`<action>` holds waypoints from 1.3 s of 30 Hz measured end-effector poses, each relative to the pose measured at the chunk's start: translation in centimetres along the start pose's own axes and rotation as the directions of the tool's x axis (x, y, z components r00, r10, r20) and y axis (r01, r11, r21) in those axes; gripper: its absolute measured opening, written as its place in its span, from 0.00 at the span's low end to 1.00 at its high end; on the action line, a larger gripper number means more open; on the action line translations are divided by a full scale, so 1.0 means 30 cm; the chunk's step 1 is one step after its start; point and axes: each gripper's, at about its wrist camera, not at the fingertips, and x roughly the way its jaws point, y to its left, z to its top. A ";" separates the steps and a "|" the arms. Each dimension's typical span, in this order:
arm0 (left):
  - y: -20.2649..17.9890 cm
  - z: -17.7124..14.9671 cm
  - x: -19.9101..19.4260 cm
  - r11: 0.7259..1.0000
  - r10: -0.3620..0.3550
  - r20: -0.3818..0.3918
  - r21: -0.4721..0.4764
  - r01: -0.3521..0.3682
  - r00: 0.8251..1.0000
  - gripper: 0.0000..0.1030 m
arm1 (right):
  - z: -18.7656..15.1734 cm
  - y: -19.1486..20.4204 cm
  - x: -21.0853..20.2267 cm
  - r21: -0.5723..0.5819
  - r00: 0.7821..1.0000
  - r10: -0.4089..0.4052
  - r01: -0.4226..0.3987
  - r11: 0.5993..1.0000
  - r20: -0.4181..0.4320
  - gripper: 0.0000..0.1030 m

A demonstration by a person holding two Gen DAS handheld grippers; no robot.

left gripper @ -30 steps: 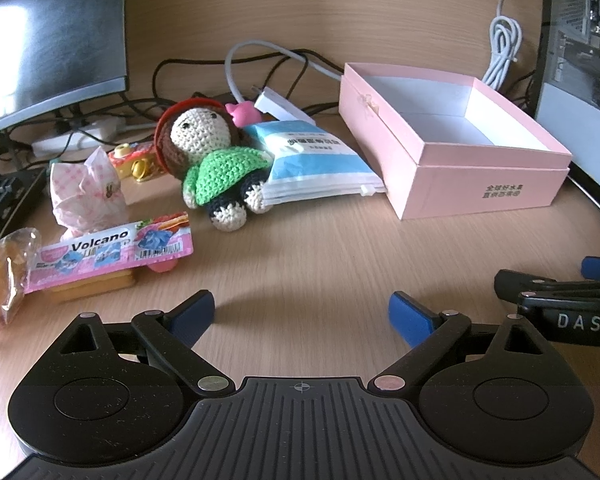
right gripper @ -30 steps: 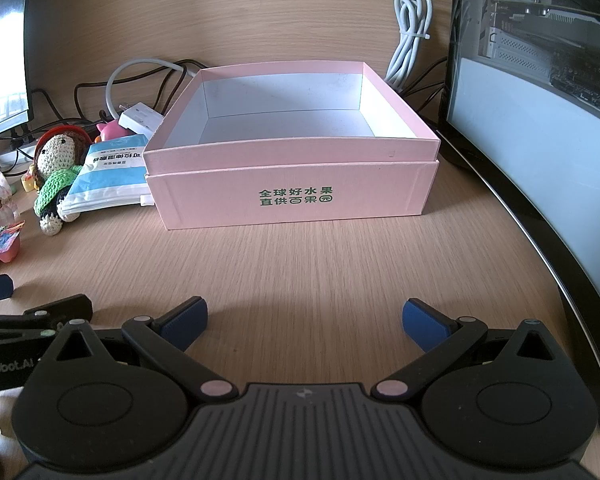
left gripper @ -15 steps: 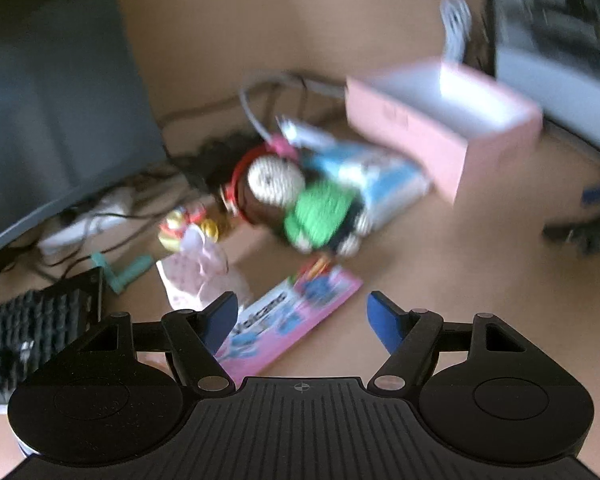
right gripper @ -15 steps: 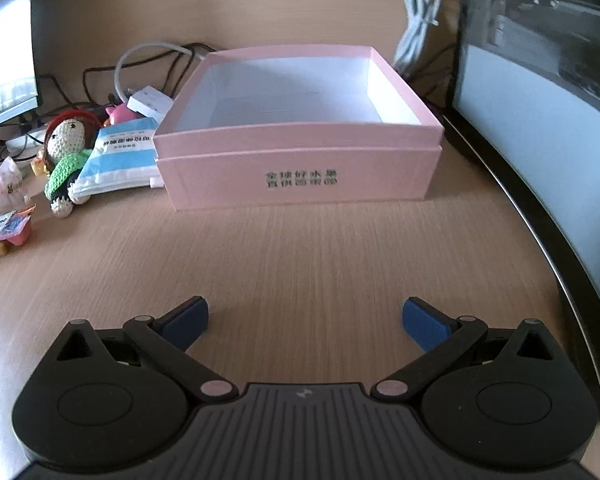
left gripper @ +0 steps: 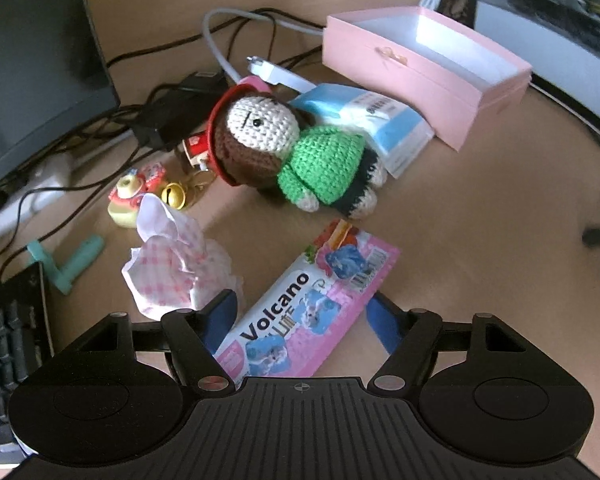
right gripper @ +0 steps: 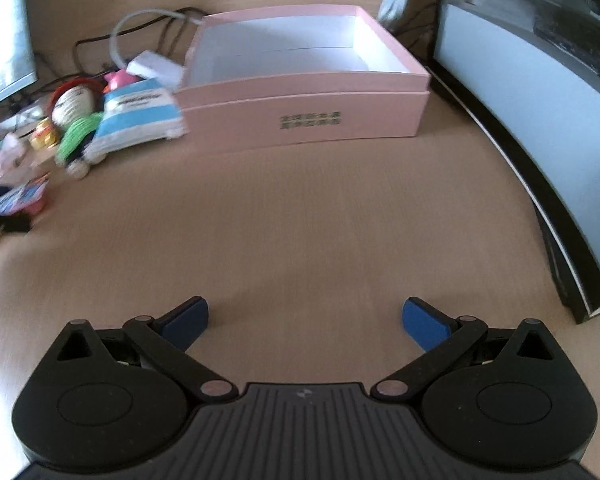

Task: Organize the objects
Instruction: 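Grasp the pink Volcano candy strip with the left tool while the right tool grasps the wrapped bun, then lower the candy strip and bun into the pink box and open both tools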

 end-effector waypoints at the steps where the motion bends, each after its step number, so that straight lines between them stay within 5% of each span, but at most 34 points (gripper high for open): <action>1: -0.005 0.001 -0.001 1.000 0.003 0.002 0.003 -0.003 1.000 0.67 | -0.009 0.009 -0.006 -0.017 1.000 0.011 -0.011 1.000 0.004 1.00; 5: -0.025 -0.005 -0.023 0.997 0.022 0.005 -0.072 -0.021 1.000 0.47 | -0.012 0.026 -0.011 -0.036 1.000 0.028 -0.027 0.999 0.007 1.00; 14: -0.089 -0.082 -0.180 0.909 -0.020 0.094 -0.412 0.057 0.995 0.44 | 0.117 0.042 -0.008 -0.028 0.989 0.146 -0.147 0.989 -0.006 1.00; 17: -0.099 -0.127 -0.280 0.863 0.010 0.149 -0.502 0.067 0.989 0.44 | 0.161 0.102 -0.024 -0.109 0.988 0.150 -0.147 0.983 0.024 1.00; 22: -0.004 -0.223 -0.472 0.759 0.158 0.194 -0.651 0.006 0.968 0.43 | 0.204 0.307 -0.059 -0.308 0.964 0.254 -0.220 0.926 0.076 1.00; 26: 0.094 -0.318 -0.640 0.679 0.345 0.153 -0.722 -0.134 0.926 0.43 | 0.204 0.515 -0.057 -0.362 0.935 0.352 -0.314 0.877 0.042 1.00; 30: 0.195 -0.449 -0.749 0.583 0.431 0.111 -0.791 -0.183 0.895 0.43 | 0.165 0.736 -0.073 -0.440 0.896 0.444 -0.392 0.808 0.016 1.00; 33: 0.212 -0.516 -0.776 0.549 0.457 0.094 -0.812 -0.197 0.884 0.43 | 0.123 0.894 -0.070 -0.525 0.872 0.487 -0.396 0.753 0.042 1.00; 35: 0.211 -0.547 -0.784 0.532 0.441 0.091 -0.828 -0.179 0.893 0.43 | 0.108 0.987 -0.049 -0.531 0.875 0.482 -0.392 0.751 0.037 1.00; 39: 0.201 -0.572 -0.767 0.564 0.415 0.090 -0.806 -0.178 0.905 0.43 | 0.105 1.120 -0.003 -0.543 0.881 0.473 -0.394 0.742 0.008 1.00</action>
